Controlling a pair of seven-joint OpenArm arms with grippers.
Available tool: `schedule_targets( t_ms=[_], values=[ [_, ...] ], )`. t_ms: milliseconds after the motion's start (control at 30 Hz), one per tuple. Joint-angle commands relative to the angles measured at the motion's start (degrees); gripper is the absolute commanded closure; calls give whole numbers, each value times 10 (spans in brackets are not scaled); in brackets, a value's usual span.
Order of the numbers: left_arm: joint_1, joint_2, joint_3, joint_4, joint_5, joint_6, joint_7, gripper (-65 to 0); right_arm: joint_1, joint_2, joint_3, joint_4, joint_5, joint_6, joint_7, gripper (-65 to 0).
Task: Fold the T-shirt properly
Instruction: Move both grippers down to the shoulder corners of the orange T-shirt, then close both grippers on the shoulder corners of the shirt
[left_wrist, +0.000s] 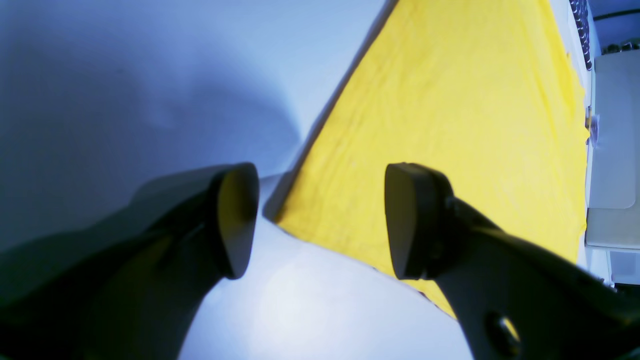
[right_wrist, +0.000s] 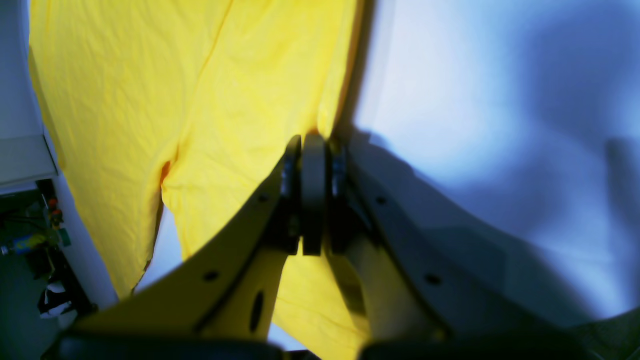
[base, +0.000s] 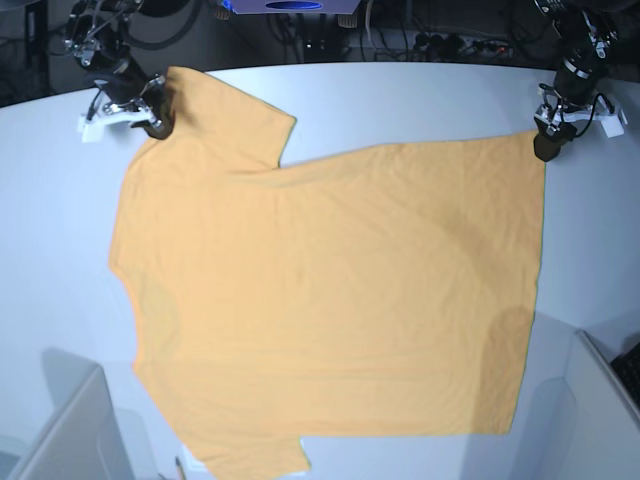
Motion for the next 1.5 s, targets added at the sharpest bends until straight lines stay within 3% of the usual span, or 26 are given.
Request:
schedule_targets(
  t_ms=[0,433,500,700,900,1033,1233,1467],
  values=[
    [6,-1,17,-1,21,16,33,-388,-7,1,-1,-1,-23,-10,-20,0],
    [-6,3,30,-10,19,16,33,-377,-7,1,-1,-1,-25,-10,-20,0],
    [-11,3,30,-10,19,16,33,-313,-7,1,-1,-1,-25,-10,-20,0],
    [-16,-2,57,-10,21,16,33,0,-7,1,0,-1,-25,-11,-19,0],
    [-12,-5,72,-6,23,17,33,0,-13,-3,2,20,-23,-11,-19,0],
    [6,-26,72,-1,23,17,33,0,-28,-3,0,56,-24,-11,-19,0],
    [54,-42,68,66,24,17,31,0,-57,-4,0,96,-22,-11,-19,0],
    [97,-43,68,144,45,17,30,0,-95,-28,0,171,-22,-11,-20,0]
  ],
)
